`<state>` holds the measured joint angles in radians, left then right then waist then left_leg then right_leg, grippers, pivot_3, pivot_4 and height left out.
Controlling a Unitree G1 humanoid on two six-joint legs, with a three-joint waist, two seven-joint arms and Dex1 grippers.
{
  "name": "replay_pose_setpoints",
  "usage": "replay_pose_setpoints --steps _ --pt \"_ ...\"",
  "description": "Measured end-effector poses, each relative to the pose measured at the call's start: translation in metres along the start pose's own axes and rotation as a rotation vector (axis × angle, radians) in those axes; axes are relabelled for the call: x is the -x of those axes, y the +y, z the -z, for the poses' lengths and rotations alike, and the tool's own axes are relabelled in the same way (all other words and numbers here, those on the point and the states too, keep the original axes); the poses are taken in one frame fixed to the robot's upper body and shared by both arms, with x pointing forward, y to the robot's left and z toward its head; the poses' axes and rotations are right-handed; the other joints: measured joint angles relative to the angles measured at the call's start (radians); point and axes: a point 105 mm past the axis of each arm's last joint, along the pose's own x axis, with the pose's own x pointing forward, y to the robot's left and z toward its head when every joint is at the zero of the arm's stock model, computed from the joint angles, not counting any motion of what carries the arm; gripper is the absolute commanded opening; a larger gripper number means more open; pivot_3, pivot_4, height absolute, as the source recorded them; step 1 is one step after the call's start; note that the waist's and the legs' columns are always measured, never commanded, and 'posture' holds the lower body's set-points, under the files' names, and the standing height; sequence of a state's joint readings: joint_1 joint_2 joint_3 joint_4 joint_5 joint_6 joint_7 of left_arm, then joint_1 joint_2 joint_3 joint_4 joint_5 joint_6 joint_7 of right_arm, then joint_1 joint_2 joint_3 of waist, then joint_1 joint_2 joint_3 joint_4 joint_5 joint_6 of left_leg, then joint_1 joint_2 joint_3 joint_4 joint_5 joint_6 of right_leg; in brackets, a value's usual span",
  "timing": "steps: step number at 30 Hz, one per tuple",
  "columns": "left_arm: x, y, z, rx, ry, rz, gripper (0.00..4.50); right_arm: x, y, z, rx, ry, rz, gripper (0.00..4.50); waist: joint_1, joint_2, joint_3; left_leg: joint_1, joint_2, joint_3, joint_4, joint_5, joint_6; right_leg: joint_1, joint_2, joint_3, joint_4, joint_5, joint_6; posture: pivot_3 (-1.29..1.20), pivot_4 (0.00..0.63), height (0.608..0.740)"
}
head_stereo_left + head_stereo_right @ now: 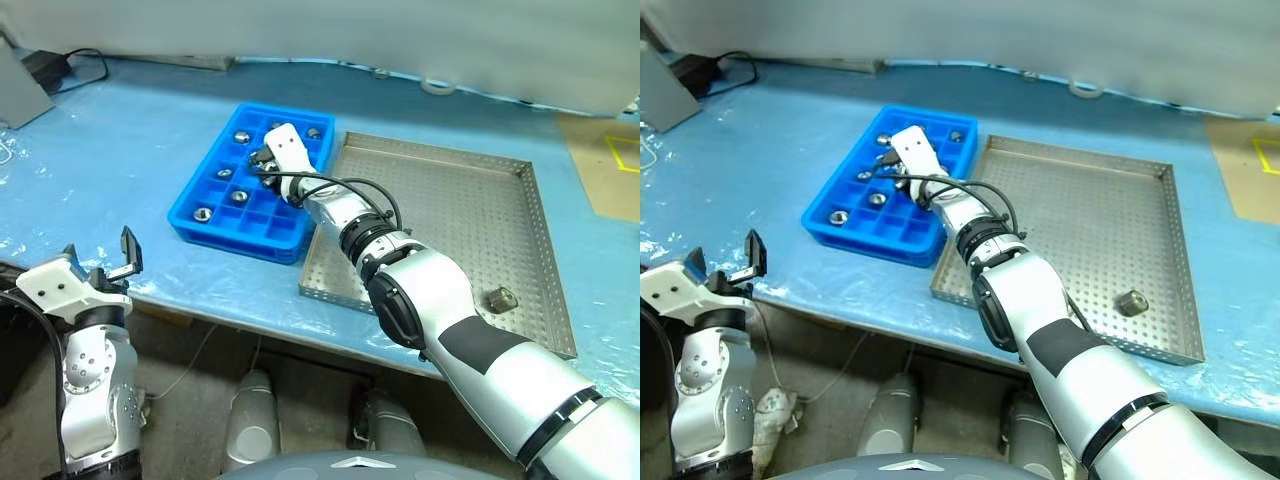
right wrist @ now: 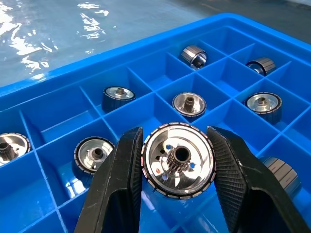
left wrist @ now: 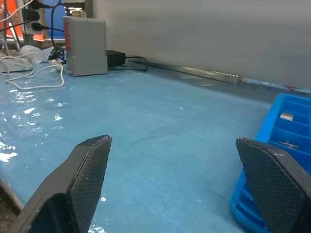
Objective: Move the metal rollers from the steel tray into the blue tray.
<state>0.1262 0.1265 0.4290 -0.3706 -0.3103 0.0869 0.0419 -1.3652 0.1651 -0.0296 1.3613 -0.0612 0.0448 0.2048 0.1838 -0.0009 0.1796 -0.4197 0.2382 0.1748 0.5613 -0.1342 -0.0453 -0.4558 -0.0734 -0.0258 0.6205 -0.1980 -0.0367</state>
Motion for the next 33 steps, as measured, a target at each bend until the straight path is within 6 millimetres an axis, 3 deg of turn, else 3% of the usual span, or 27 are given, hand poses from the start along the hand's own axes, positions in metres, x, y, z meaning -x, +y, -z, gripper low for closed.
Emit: replay_pose_setpoints --steps 14,15,20,24,29,33 --pt "0.005 -0.005 0.001 -0.002 0.005 0.01 4.5 0.0 -0.005 0.001 -0.038 0.002 0.028 1.62 0.013 0.0 0.0 0.0 0.0 0.0 0.0 0.0 0.0 0.0 0.0 0.0 0.0 -0.001 0.001 0.49 0.15 0.74" --pt "0.006 -0.004 0.0 -0.004 0.005 0.01 4.5 0.0 -0.004 0.001 -0.044 0.003 0.019 2.38 0.014 0.0 0.0 0.0 0.0 0.0 0.0 0.0 0.0 0.0 0.0 0.0 0.0 -0.001 0.001 0.49 0.15 0.74" --pt "0.011 -0.002 0.004 -0.01 0.022 0.005 4.5 0.0 -0.005 0.002 -0.046 0.009 0.024 3.96 0.023 0.0 0.0 0.0 0.0 0.0 0.0 0.0 0.0 0.0 0.0 0.0 0.0 -0.001 0.002 0.46 0.15 0.74" --pt "0.009 -0.007 0.002 -0.003 0.021 0.021 4.5 0.001 -0.005 0.0 -0.038 -0.004 0.024 3.96 0.021 0.0 0.0 0.0 0.0 -0.001 0.001 0.0 0.0 0.0 0.0 0.0 0.002 -0.001 0.002 0.4 0.15 0.74" --pt "-0.011 -0.041 -0.007 0.046 -0.013 0.194 4.5 0.003 -0.009 -0.005 -0.075 -0.041 -0.022 3.96 0.013 0.0 0.0 0.0 0.0 0.0 0.003 0.0 0.0 0.0 0.0 0.001 0.004 -0.001 0.002 0.16 0.15 0.74" --pt "-0.039 -0.093 -0.015 0.093 -0.039 0.46 4.5 0.011 -0.023 -0.006 -0.068 -0.081 -0.124 3.96 -0.002 0.0 0.0 0.0 0.0 0.0 0.007 0.001 -0.001 0.002 0.0 0.001 0.006 0.0 0.003 -0.03 0.15 0.74"
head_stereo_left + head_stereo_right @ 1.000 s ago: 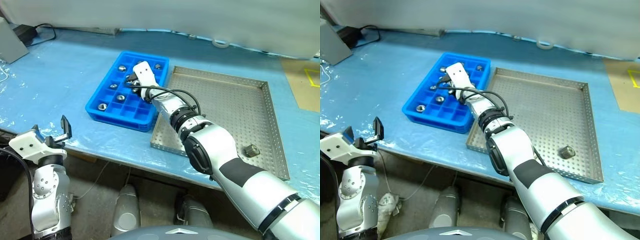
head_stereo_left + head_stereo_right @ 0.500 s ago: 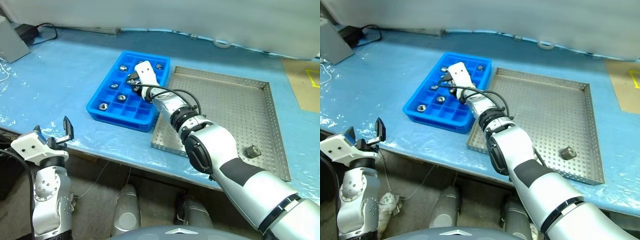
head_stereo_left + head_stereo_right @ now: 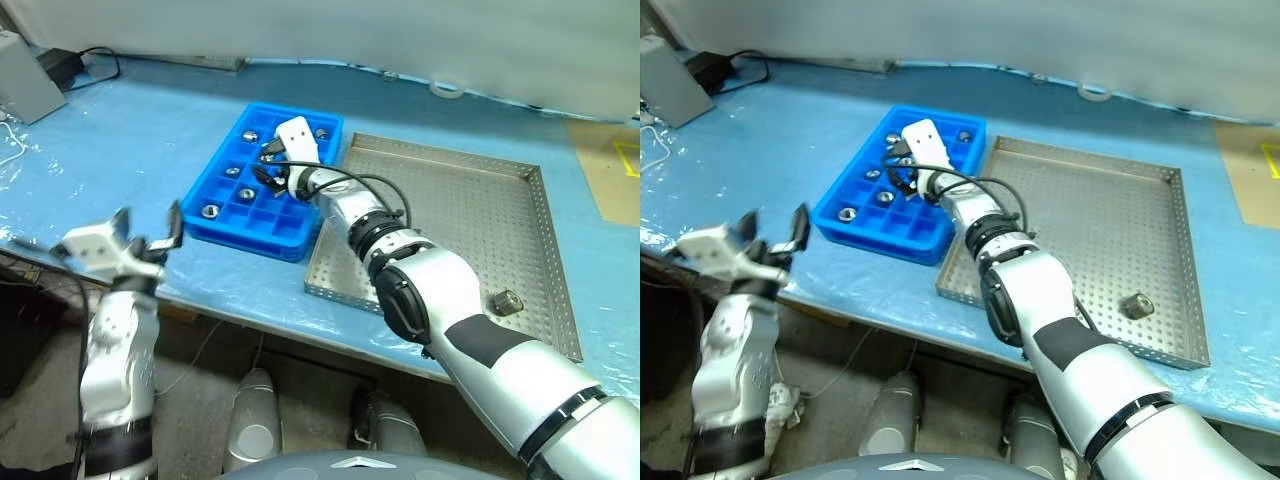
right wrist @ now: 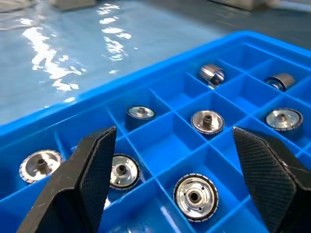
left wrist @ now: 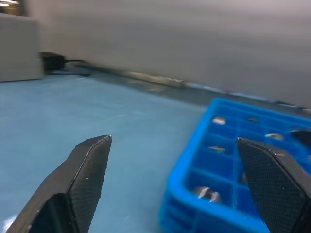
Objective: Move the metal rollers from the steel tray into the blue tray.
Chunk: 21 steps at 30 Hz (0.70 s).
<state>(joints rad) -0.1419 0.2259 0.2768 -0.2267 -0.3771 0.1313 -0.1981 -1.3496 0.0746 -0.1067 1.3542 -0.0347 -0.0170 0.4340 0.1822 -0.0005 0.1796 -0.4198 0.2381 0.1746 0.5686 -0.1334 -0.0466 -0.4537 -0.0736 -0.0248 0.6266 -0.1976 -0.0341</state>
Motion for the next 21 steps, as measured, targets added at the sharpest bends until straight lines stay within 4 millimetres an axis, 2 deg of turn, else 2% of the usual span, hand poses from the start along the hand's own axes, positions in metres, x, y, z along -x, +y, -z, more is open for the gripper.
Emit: replay_pose_setpoints --steps 1,2,6,10,11,14,18,21 --pt "-0.008 -0.01 0.001 0.009 0.0 0.062 4.5 0.004 -0.007 0.0 0.005 -0.006 -0.014 3.96 -0.011 0.0 0.0 0.0 0.0 0.0 0.003 0.0 0.0 0.001 0.0 0.001 0.001 0.001 0.0 -0.07 0.15 0.74" --pt "-0.023 -0.028 0.004 0.032 0.009 0.173 4.5 0.015 -0.024 0.0 0.019 -0.02 -0.027 3.96 -0.016 0.0 0.0 0.0 -0.001 0.0 0.005 0.0 0.001 0.002 -0.001 0.001 0.001 0.001 0.0 -0.1 0.15 0.74" --pt "-0.049 -0.081 0.017 0.071 0.085 0.513 4.5 0.054 -0.08 0.002 0.06 -0.044 0.019 3.96 -0.066 0.0 0.0 -0.001 -0.001 0.002 0.011 -0.001 0.003 0.005 -0.001 0.003 0.0 0.002 0.001 -0.27 0.15 0.74" --pt "-0.049 -0.128 0.039 0.118 0.222 0.819 4.5 0.095 -0.132 -0.002 0.091 -0.068 0.169 3.96 -0.134 0.0 0.0 0.0 -0.001 0.004 0.011 -0.002 0.006 0.004 0.0 0.004 0.0 0.002 0.001 -0.46 0.15 0.74" --pt "-0.048 -0.142 0.048 0.123 0.279 0.917 4.5 0.111 -0.149 -0.002 0.106 -0.073 0.23 3.96 -0.149 0.0 0.0 0.0 0.0 0.004 0.011 -0.003 0.009 0.004 0.0 0.004 0.0 0.002 0.001 -0.46 0.15 0.74" --pt "-0.044 -0.159 0.064 0.124 0.377 1.055 4.5 0.145 -0.179 0.003 0.123 -0.076 0.35 3.96 -0.19 0.0 -0.001 0.001 0.0 0.006 0.012 -0.003 0.014 0.004 0.0 0.005 -0.001 0.002 0.001 -0.54 0.15 0.74" --pt "-0.032 -0.181 0.078 0.114 0.488 1.247 4.5 0.176 -0.194 0.025 0.091 -0.051 0.447 3.96 -0.229 0.0 -0.001 0.002 -0.001 0.007 0.013 -0.004 0.016 0.005 0.001 0.007 -0.002 0.002 0.0 -0.57 0.15 0.74" --pt "-0.026 -0.193 0.088 0.095 0.539 1.335 4.5 0.185 -0.194 0.044 0.071 0.005 0.476 3.96 -0.247 0.0 -0.001 0.006 -0.001 0.008 0.015 -0.005 0.016 0.01 0.0 0.008 -0.003 0.003 0.0 -0.62 0.15 0.74"
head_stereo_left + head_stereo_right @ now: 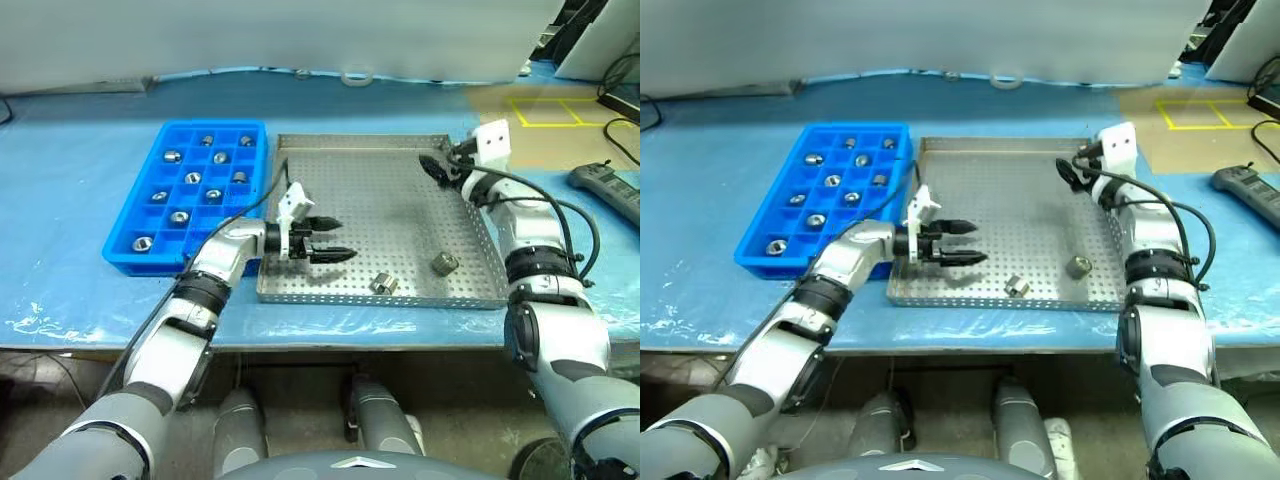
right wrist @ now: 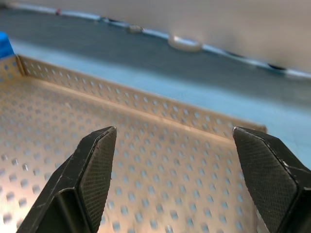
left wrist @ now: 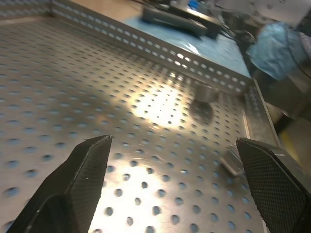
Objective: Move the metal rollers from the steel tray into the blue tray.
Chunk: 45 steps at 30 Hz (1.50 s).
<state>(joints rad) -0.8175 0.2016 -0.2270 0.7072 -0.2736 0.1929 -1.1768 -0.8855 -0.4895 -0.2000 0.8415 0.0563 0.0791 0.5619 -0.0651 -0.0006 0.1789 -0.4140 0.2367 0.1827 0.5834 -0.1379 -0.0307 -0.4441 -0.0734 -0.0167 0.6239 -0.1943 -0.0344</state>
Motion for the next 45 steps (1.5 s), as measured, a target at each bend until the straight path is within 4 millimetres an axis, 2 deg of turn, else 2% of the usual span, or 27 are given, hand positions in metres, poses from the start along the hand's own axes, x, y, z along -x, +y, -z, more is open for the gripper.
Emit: replay_pose_setpoints --steps 2,8,18,25,28,33,36,38,40,41,43,45 --pt "-0.008 0.001 0.003 -0.003 0.017 0.017 4.5 0.002 -0.001 0.005 0.011 0.026 0.015 3.96 -0.009 0.0 0.0 0.004 0.0 0.0 0.002 -0.002 -0.002 0.005 0.0 0.001 -0.001 0.001 -0.001 -0.63 0.15 0.74" --pt "-0.031 -0.005 -0.004 -0.077 0.046 0.091 4.5 0.003 0.0 -0.009 0.043 0.008 0.025 3.96 -0.039 0.0 0.0 0.004 -0.004 0.0 0.014 -0.008 0.007 0.013 -0.001 0.003 -0.004 0.002 0.0 -0.65 0.15 0.74" --pt "-0.046 -0.015 0.011 -0.072 0.133 0.18 4.5 0.006 -0.012 -0.002 0.06 0.041 0.117 3.96 -0.1 0.0 0.0 -0.006 -0.021 0.0 0.014 -0.016 0.028 0.015 -0.018 0.003 -0.018 0.002 0.0 -0.67 0.15 0.74" --pt "-0.053 -0.019 0.02 -0.102 0.185 0.193 4.5 0.006 -0.013 -0.001 0.059 0.046 0.129 3.96 -0.139 0.0 0.0 -0.008 -0.03 0.0 0.017 -0.019 0.036 0.016 -0.027 -0.002 -0.02 0.002 0.0 -0.67 0.15 0.74" --pt "-0.055 -0.02 0.022 -0.127 0.212 0.202 3.87 0.007 -0.015 0.003 0.056 0.058 0.141 3.99 -0.147 0.0 0.0 -0.007 -0.03 0.0 0.019 -0.021 0.038 0.019 -0.029 -0.007 -0.021 0.001 0.002 -0.67 0.15 0.74" --pt "-0.06 -0.026 0.028 -0.099 0.213 0.225 2.28 0.007 -0.015 0.003 0.055 0.059 0.149 3.99 -0.167 0.0 0.0 -0.012 -0.035 0.0 0.021 -0.024 0.044 0.02 -0.036 -0.009 -0.021 0.0 0.004 -0.63 0.15 0.74" --pt "-0.053 -0.021 0.026 -0.061 0.18 0.2 1.29 0.007 -0.016 0.008 0.045 0.077 0.16 3.99 -0.175 0.0 0.0 -0.014 -0.035 0.0 0.026 -0.026 0.047 0.019 -0.036 -0.009 -0.021 0.0 0.004 -0.6 0.15 0.74" --pt "-0.047 -0.017 0.027 -0.033 0.149 0.175 1.27 0.006 -0.016 0.013 0.035 0.094 0.164 3.99 -0.182 0.0 0.0 -0.014 -0.035 0.0 0.027 -0.026 0.047 0.019 -0.037 -0.009 -0.021 0.0 0.004 -0.56 0.15 0.74" --pt "-0.039 -0.01 0.024 0.018 0.048 0.107 1.27 -0.003 -0.006 0.013 0.02 0.099 0.138 3.99 -0.195 -0.001 0.0 -0.014 -0.035 0.0 0.029 -0.026 0.047 0.019 -0.037 -0.009 -0.019 0.0 0.004 -0.49 0.15 0.74" --pt "-0.033 0.001 0.016 0.037 -0.046 0.013 1.27 -0.011 0.004 0.011 0.013 0.098 0.111 3.99 -0.201 -0.001 0.001 -0.013 -0.034 -0.001 0.029 -0.026 0.047 0.019 -0.037 -0.009 -0.018 0.0 0.004 -0.45 0.15 0.74" --pt "-0.024 0.014 0.005 0.037 -0.121 -0.095 1.27 -0.019 0.015 0.007 0.016 0.088 0.077 3.99 -0.199 -0.002 0.001 -0.013 -0.033 -0.002 0.03 -0.026 0.047 0.019 -0.036 -0.012 -0.017 0.0 0.004 -0.38 0.15 0.74" --pt "-0.001 0.032 -0.012 -0.004 -0.236 -0.267 1.27 -0.03 0.031 0.002 0.01 0.077 0.024 3.99 -0.195 -0.002 0.001 -0.013 -0.031 -0.005 0.029 -0.026 0.047 0.019 -0.036 -0.014 -0.016 0.0 0.004 -0.29 0.15 0.74"
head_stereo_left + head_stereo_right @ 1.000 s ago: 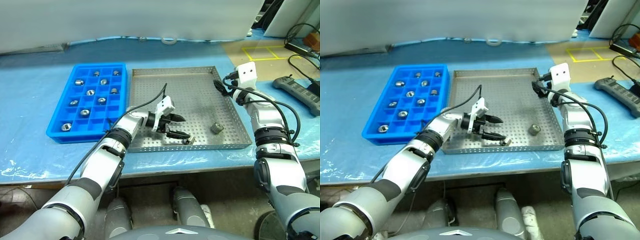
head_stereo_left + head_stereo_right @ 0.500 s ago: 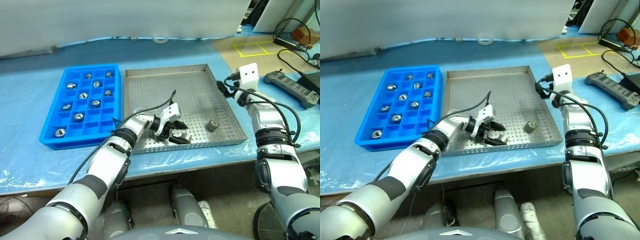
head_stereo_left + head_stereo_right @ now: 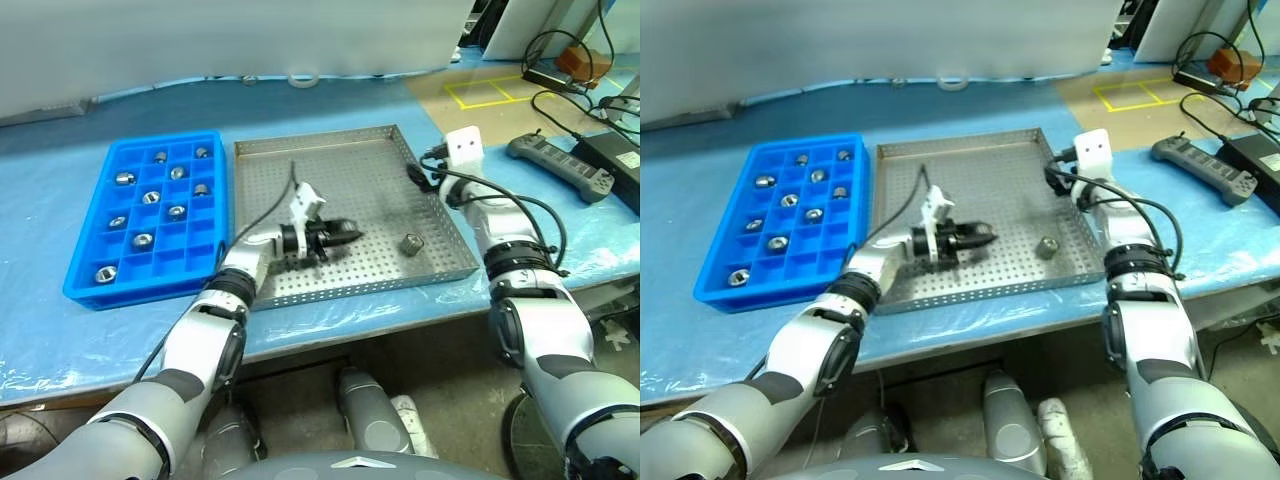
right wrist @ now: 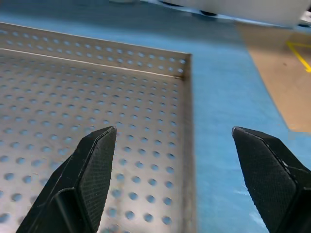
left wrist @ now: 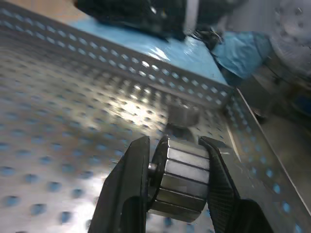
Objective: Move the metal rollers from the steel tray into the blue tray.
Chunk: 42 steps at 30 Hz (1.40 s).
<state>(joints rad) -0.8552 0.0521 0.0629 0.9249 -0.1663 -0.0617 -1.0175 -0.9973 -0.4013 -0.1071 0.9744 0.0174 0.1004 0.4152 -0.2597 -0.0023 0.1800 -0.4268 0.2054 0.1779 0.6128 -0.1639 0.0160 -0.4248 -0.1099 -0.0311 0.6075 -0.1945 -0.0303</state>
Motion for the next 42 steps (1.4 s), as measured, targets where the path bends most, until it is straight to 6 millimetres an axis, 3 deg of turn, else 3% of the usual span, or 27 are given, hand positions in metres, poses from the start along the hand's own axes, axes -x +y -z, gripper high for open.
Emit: replay_pose_setpoints --steps 3,4,7,9,13,15,19,23,29,40,42 --pt "0.041 0.032 -0.046 -0.067 -0.263 -0.342 1.27 -0.016 0.03 -0.012 -0.035 -0.015 -0.082 3.99 0.003 -0.001 0.001 -0.001 0.003 -0.002 -0.001 0.0 0.0 -0.002 0.001 -0.004 0.001 0.0 0.0 -0.17 0.15 0.74" --pt "0.064 0.034 -0.068 -0.115 -0.359 -0.453 1.27 -0.021 0.043 -0.019 -0.044 -0.025 -0.115 3.99 0.006 -0.001 0.001 -0.003 0.005 -0.002 -0.001 0.0 0.0 -0.004 0.001 -0.005 0.002 0.0 0.0 -0.14 0.15 0.74" --pt "0.104 0.027 -0.102 -0.223 -0.455 -0.627 1.27 -0.029 0.068 -0.031 -0.043 -0.047 -0.181 3.99 0.061 0.0 0.0 -0.012 0.017 -0.004 -0.002 0.001 0.001 -0.011 0.003 -0.009 0.003 -0.001 -0.002 -0.04 0.15 0.74" --pt "0.126 0.025 -0.103 -0.238 -0.452 -0.738 1.27 -0.032 0.083 -0.036 -0.038 -0.054 -0.222 3.99 0.115 0.001 0.0 -0.013 0.017 -0.003 -0.002 0.001 0.0 -0.014 0.003 -0.01 0.009 -0.004 -0.006 0.0 0.15 0.74" --pt "0.168 0.019 -0.086 -0.195 -0.398 -0.951 1.27 -0.037 0.128 -0.04 -0.03 -0.057 -0.331 3.99 0.225 0.001 0.001 -0.012 0.018 -0.001 -0.006 0.004 -0.006 -0.017 0.003 -0.009 0.013 -0.008 -0.013 0.06 0.15 0.74" --pt "0.18 0.013 -0.075 -0.177 -0.341 -1.006 1.27 -0.037 0.149 -0.041 -0.026 -0.061 -0.387 3.99 0.282 0.002 0.002 -0.011 0.017 0.0 -0.01 0.006 -0.012 -0.017 0.002 -0.009 0.013 -0.009 -0.014 0.07 0.15 0.74" --pt "0.197 0.004 -0.061 -0.163 -0.276 -1.054 1.27 -0.036 0.168 -0.044 0.006 -0.067 -0.445 3.99 0.355 0.004 0.003 -0.011 0.016 0.002 -0.011 0.006 -0.019 -0.014 0.001 -0.008 0.011 -0.01 -0.016 0.07 0.15 0.74" --pt "0.204 0.0 -0.046 -0.123 -0.22 -1.039 1.27 -0.035 0.168 -0.042 0.019 -0.063 -0.456 3.99 0.366 0.004 0.003 -0.01 0.014 0.001 -0.012 0.009 -0.023 -0.014 0.001 -0.005 0.012 -0.01 -0.015 0.06 0.15 0.74" --pt "0.185 -0.002 -0.047 -0.114 -0.205 -0.891 1.27 -0.035 0.155 -0.032 0.019 -0.041 -0.424 3.99 0.351 0.004 0.003 -0.006 0.016 0.0 -0.019 0.015 -0.033 -0.017 0.006 -0.004 0.014 -0.005 -0.002 0.0 0.15 0.74" --pt "0.163 0.009 -0.015 -0.061 -0.097 -0.788 1.27 -0.033 0.13 -0.016 0.019 -0.007 -0.362 3.99 0.322 0.004 0.003 0.005 0.032 0.002 -0.036 0.025 -0.049 -0.019 0.027 -0.001 0.013 -0.005 -0.002 -0.08 0.15 0.74" --pt "0.162 0.01 -0.01 -0.051 -0.082 -0.786 2.01 -0.033 0.129 -0.017 0.02 -0.008 -0.358 3.99 0.315 0.004 0.003 0.007 0.033 0.002 -0.036 0.025 -0.049 -0.019 0.029 0.0 0.013 -0.006 -0.002 -0.08 0.15 0.74"
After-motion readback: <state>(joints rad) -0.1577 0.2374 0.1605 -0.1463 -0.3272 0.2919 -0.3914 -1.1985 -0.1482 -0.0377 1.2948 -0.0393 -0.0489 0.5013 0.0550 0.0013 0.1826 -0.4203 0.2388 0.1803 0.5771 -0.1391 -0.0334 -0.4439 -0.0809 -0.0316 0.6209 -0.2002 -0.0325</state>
